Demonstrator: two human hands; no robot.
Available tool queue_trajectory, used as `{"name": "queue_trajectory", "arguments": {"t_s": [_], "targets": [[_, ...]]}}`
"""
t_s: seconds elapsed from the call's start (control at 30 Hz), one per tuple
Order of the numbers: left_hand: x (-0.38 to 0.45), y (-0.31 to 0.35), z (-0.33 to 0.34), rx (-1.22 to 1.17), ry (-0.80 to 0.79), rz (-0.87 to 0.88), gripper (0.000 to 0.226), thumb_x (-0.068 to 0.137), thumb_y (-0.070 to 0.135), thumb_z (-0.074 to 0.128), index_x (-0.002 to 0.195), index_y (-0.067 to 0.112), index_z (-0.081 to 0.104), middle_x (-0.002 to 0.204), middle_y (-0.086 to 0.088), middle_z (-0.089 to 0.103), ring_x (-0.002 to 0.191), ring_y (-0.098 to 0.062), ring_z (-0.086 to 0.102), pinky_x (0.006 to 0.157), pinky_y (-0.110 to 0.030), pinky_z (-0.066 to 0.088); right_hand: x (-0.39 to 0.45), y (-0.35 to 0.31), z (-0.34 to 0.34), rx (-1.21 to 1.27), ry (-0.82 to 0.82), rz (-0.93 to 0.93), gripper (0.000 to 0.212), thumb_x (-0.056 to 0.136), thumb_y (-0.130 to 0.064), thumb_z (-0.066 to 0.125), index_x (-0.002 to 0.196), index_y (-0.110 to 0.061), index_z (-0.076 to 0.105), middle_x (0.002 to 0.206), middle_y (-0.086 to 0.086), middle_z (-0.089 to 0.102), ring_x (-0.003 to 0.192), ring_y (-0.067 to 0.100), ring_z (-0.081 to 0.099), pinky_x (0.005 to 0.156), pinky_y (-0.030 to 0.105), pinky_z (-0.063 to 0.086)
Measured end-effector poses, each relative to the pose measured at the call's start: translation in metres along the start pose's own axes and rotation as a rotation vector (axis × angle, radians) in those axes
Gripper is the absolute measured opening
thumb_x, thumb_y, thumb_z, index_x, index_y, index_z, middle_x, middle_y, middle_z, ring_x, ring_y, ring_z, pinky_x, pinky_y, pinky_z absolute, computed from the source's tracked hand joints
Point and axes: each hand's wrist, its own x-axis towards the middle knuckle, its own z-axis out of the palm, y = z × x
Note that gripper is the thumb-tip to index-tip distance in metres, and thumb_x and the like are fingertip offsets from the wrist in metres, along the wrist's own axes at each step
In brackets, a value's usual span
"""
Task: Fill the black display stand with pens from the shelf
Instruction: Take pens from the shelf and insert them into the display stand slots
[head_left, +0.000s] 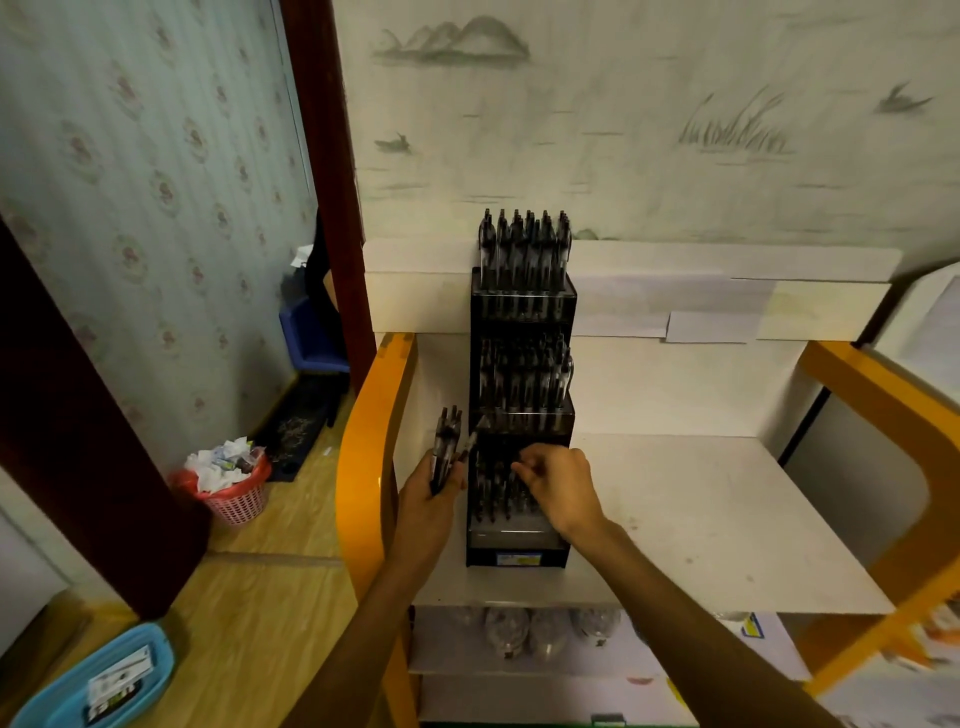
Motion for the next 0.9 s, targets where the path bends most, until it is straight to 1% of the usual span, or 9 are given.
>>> {"name": "queue_trajectory", "arguments": {"t_s": [0.07,0.13,0.23,0.37,0.5,0.53,0.7,0.77,0.9], "targets": [[0.002,-0.002,0.001,-0.028,-0.003,-0.039,0.022,0.102,0.016,0.052,0.121,0.021,0.062,0.089,0.011,0.066,0.068,0.005,0.057,0.068,-0.032,0.052,-0.005,0.004,0.007,-0.028,-0.025,0.011,0.016,0.093,-0.020,0.068,0.083,-0.009,0.074,0.074,0.005,0.072,0.072,0.015,0.066,0.064,0.014,0.038],[0.002,-0.004,0.001,-0.051,-0.013,-0.067,0.020,0.103,0.017,0.051,0.118,0.022,0.062,0.088,0.010,0.066,0.064,0.005,0.057,0.066,-0.023,0.047,-0.008,0.006,0.010,-0.029,-0.013,0.022,0.016,0.093,-0.021,0.067,0.086,-0.010,0.076,0.074,0.006,0.072,0.068,0.012,0.063,0.066,0.018,0.043],[0.001,-0.007,0.002,-0.084,-0.028,-0.107,0.016,0.103,0.020,0.051,0.114,0.024,0.063,0.083,0.010,0.067,0.061,0.004,0.055,0.057,-0.012,0.043,-0.006,0.005,0.007,-0.067,-0.047,0.061,0.024,0.094,-0.029,0.067,0.080,-0.010,0.076,0.067,0.002,0.068,0.058,0.004,0.052,0.064,0.016,0.040],[0.002,-0.007,0.005,-0.122,-0.067,-0.103,0.013,0.102,0.021,0.052,0.112,0.021,0.061,0.087,-0.003,0.073,0.056,0.002,0.055,0.051,-0.011,0.042,-0.007,0.004,-0.002,-0.072,-0.081,0.078,0.036,0.093,-0.038,0.066,0.068,-0.012,0.073,0.061,0.002,0.067,0.058,0.012,0.060,0.063,0.027,0.049],[0.001,-0.007,0.009,-0.114,-0.084,-0.073,0.011,0.100,0.020,0.056,0.110,0.019,0.061,0.091,-0.004,0.075,0.061,0.003,0.060,0.054,-0.009,0.046,-0.011,-0.004,-0.009,0.349,-0.070,0.115,0.008,0.089,-0.023,0.072,0.084,-0.022,0.078,0.076,-0.010,0.075,0.074,0.003,0.070,0.074,0.020,0.055],[0.001,-0.007,0.011,-0.108,-0.090,-0.065,0.011,0.100,0.020,0.057,0.110,0.018,0.062,0.092,-0.003,0.075,0.064,0.003,0.061,0.055,-0.010,0.046,-0.011,-0.007,-0.011,0.423,-0.082,0.118,0.006,0.088,-0.022,0.072,0.088,-0.024,0.078,0.079,-0.011,0.076,0.076,0.003,0.071,0.076,0.021,0.056],[-0.001,-0.006,0.018,-0.063,-0.109,-0.051,0.015,0.097,0.026,0.061,0.112,0.022,0.062,0.097,0.001,0.075,0.075,-0.002,0.065,0.060,-0.013,0.049,-0.015,-0.013,-0.017,0.634,-0.106,0.139,0.010,0.089,-0.013,0.070,0.090,-0.019,0.077,0.086,-0.003,0.077,0.082,0.013,0.073,0.081,0.029,0.058],[-0.003,-0.006,0.020,-0.045,-0.113,-0.048,0.017,0.097,0.026,0.062,0.114,0.024,0.063,0.097,0.005,0.074,0.077,0.000,0.064,0.062,-0.014,0.050,-0.018,-0.014,-0.018,0.701,-0.119,0.165,0.007,0.089,-0.017,0.071,0.088,-0.014,0.077,0.084,0.001,0.077,0.083,0.018,0.074,0.081,0.030,0.059],[-0.005,-0.002,0.025,-0.029,-0.132,-0.063,0.021,0.097,0.033,0.061,0.118,0.031,0.062,0.100,0.009,0.073,0.084,-0.004,0.068,0.066,-0.017,0.053,-0.017,-0.017,-0.017,0.826,-0.082,0.210,0.024,0.094,-0.021,0.066,0.088,0.001,0.073,0.082,0.012,0.076,0.079,0.026,0.075,0.073,0.029,0.059]]}}
